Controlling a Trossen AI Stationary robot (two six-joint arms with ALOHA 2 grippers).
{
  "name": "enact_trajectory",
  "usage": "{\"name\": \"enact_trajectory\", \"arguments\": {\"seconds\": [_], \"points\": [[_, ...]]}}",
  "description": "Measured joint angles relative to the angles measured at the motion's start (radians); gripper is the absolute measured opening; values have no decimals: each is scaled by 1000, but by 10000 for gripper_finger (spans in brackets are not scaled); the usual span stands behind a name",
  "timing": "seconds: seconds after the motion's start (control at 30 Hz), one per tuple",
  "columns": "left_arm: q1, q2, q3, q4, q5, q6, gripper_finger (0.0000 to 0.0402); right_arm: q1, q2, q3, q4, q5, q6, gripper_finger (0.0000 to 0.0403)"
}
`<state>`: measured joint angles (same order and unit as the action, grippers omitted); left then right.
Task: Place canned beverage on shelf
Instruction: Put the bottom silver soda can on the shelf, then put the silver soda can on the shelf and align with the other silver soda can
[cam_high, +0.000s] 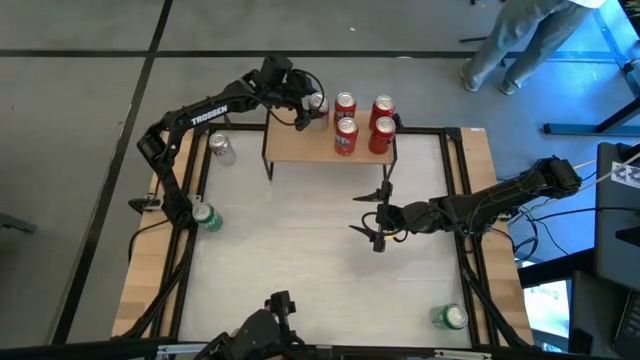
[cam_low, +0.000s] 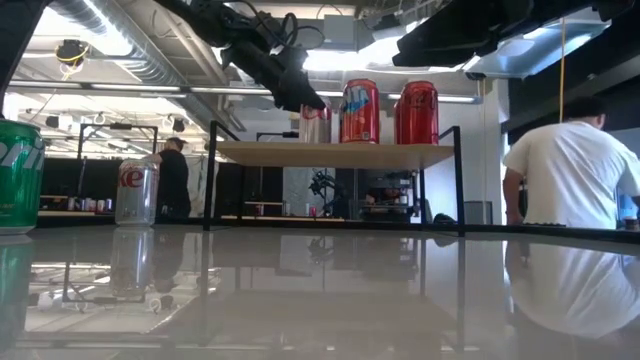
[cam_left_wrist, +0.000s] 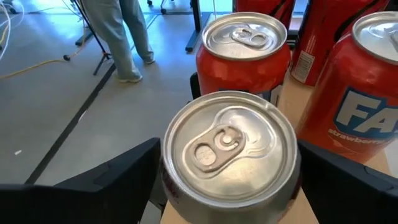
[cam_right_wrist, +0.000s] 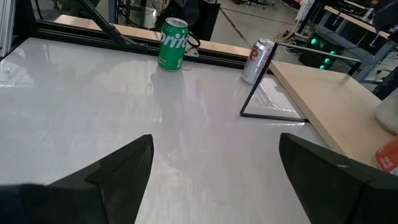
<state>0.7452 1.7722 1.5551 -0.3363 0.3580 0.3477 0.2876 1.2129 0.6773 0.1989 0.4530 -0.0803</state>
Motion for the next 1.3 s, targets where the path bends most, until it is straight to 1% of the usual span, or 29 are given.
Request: {"name": "enact_trajectory", "arguments": {"seconds": [0.1, 0.3, 0.57, 0.7, 0.8, 0.93, 1.03, 1.17, 1.3], "points": [[0, 0, 0, -1, 0, 1, 359, 0, 0, 0, 0, 0, 0, 344], [0, -5, 0, 0, -8, 3, 363, 0, 0, 0, 0, 0, 0, 344], [-18, -98, 0, -30, -172, 4, 363, 0, 0, 0, 0, 0, 0, 344], [-25, -166, 0, -61, -213, 2, 363, 0, 0, 0, 0, 0, -2, 344], [-31, -206, 0, -90, -214, -4, 363, 0, 0, 0, 0, 0, -2, 344], [-33, -263, 0, -160, -215, -24, 363, 0, 0, 0, 0, 0, -3, 344], [-30, -306, 0, -261, -235, -28, 363, 0, 0, 0, 0, 0, -3, 344], [-14, -362, 0, -406, -333, -43, 364, 0, 0, 0, 0, 1, -6, 344], [3, -408, 0, -531, -464, -59, 364, 0, 0, 0, 2, 2, -11, 344]]}}
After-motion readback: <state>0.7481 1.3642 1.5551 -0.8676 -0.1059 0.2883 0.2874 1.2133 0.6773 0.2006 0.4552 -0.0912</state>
